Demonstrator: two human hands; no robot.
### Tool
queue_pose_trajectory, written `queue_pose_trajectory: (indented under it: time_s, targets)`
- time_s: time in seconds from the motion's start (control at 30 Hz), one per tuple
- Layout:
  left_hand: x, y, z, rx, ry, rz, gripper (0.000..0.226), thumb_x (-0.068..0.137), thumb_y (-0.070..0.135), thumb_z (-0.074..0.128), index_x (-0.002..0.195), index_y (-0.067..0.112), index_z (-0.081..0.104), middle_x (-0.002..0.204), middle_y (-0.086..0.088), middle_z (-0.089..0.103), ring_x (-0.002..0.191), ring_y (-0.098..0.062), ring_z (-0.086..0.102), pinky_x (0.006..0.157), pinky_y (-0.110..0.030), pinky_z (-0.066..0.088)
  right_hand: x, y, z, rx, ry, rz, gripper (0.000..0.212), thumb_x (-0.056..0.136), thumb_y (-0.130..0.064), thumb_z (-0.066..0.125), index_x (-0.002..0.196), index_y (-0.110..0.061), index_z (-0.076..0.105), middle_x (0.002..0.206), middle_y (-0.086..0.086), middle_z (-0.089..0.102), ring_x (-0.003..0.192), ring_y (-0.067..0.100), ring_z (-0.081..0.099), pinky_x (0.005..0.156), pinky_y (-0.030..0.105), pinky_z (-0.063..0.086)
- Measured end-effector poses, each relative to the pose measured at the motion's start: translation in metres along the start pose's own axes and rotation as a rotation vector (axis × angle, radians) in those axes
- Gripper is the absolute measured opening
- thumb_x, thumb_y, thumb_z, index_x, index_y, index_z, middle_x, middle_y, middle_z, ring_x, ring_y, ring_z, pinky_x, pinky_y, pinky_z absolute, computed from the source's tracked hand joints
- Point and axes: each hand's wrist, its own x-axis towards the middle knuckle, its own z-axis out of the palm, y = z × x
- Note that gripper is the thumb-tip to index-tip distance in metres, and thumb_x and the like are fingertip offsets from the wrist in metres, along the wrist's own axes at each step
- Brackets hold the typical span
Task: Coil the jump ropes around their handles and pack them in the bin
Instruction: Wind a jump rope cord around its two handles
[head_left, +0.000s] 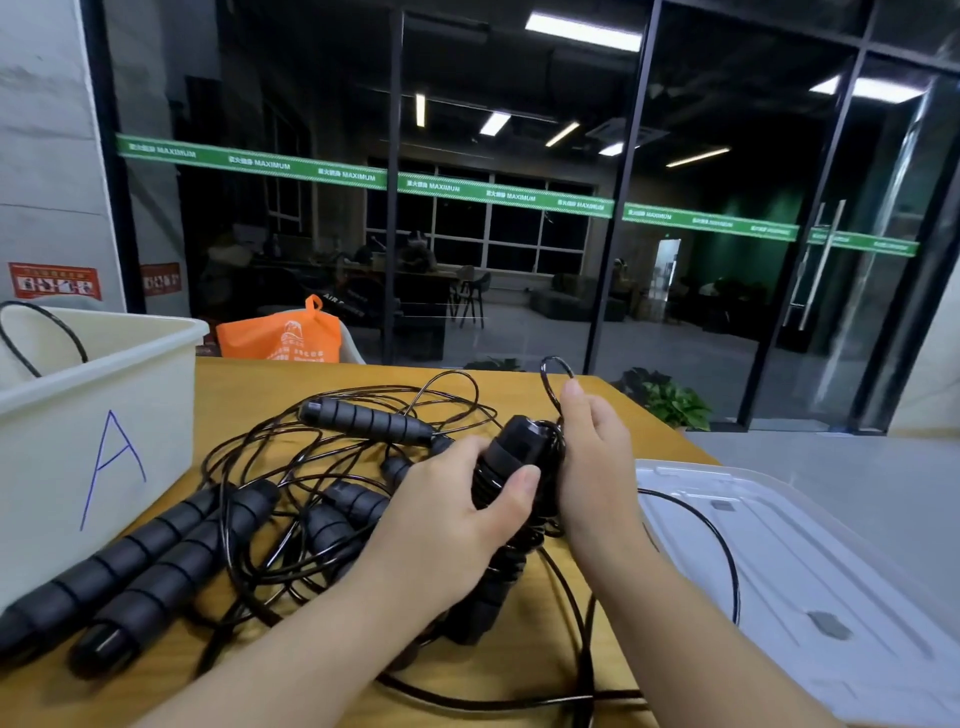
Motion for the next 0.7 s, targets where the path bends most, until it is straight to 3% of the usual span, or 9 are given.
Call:
queue_pose_trajectory:
  time_s: [0.1, 0.17, 0.3, 0.43, 0.57, 0.7]
  targets:
    - [0.000, -0.003, 0.000, -0.045, -0.019, -0.005, 0.026, 0.084, 0.055, 0.047, 0.077, 0.031, 0.053, 0.068, 0.016, 0.061, 0.069, 0.001, 0.057, 0.058, -0.011, 0.042, -0.004, -0.001, 0.003, 0.058, 0.034, -0.024, 0.039, 0.100, -0.039, 0.041, 0.068, -0.018, 0.037, 0.047, -0.016, 0.039, 0.045, -0.001, 0.036, 0.047, 0.010, 0.034]
    - [0.001, -0.006, 0.000, -0.091, -0.026, -0.018, 0.037, 0.082, 0.064, 0.041, 0.079, 0.030, 0.055, 0.077, 0.020, 0.063, 0.072, -0.003, 0.059, 0.060, -0.014, 0.044, -0.006, -0.002, 0.004, 0.114, 0.041, -0.051, 0.038, 0.099, -0.039, 0.043, 0.069, -0.017, 0.036, 0.045, -0.018, 0.037, 0.045, 0.000, 0.035, 0.046, 0.011, 0.033]
    - [0.005, -0.013, 0.000, -0.215, -0.021, -0.060, 0.042, 0.080, 0.063, 0.045, 0.088, 0.026, 0.063, 0.085, 0.010, 0.069, 0.077, -0.005, 0.064, 0.066, -0.021, 0.050, -0.008, -0.005, 0.007, 0.177, 0.073, -0.137, 0.036, 0.098, -0.028, 0.049, 0.069, -0.015, 0.033, 0.048, -0.017, 0.034, 0.047, 0.002, 0.032, 0.048, 0.013, 0.033]
    - [0.007, -0.011, 0.000, -0.376, -0.003, -0.116, 0.044, 0.085, 0.062, 0.050, 0.085, 0.020, 0.064, 0.075, 0.010, 0.070, 0.070, -0.003, 0.064, 0.063, -0.019, 0.049, -0.009, -0.010, 0.009, 0.229, 0.074, -0.200, 0.037, 0.097, -0.022, 0.053, 0.068, -0.017, 0.031, 0.052, -0.015, 0.033, 0.049, 0.003, 0.030, 0.049, 0.016, 0.032]
    - [0.008, -0.010, 0.000, -0.487, 0.018, -0.194, 0.053, 0.071, 0.059, 0.047, 0.086, 0.012, 0.067, 0.080, -0.005, 0.071, 0.076, -0.020, 0.067, 0.075, -0.041, 0.055, -0.011, -0.013, 0.010, 0.264, 0.023, -0.253, 0.037, 0.095, -0.017, 0.055, 0.068, -0.017, 0.030, 0.050, -0.016, 0.035, 0.049, 0.003, 0.030, 0.049, 0.015, 0.033]
    - [0.011, -0.011, -0.002, -0.552, -0.033, -0.307, 0.042, 0.091, 0.047, 0.046, 0.095, 0.013, 0.070, 0.091, -0.009, 0.074, 0.090, -0.026, 0.070, 0.088, -0.050, 0.053, -0.012, -0.014, 0.010, 0.256, -0.033, -0.334, 0.036, 0.095, -0.016, 0.057, 0.070, -0.020, 0.031, 0.051, -0.016, 0.039, 0.050, 0.002, 0.033, 0.051, 0.016, 0.034]
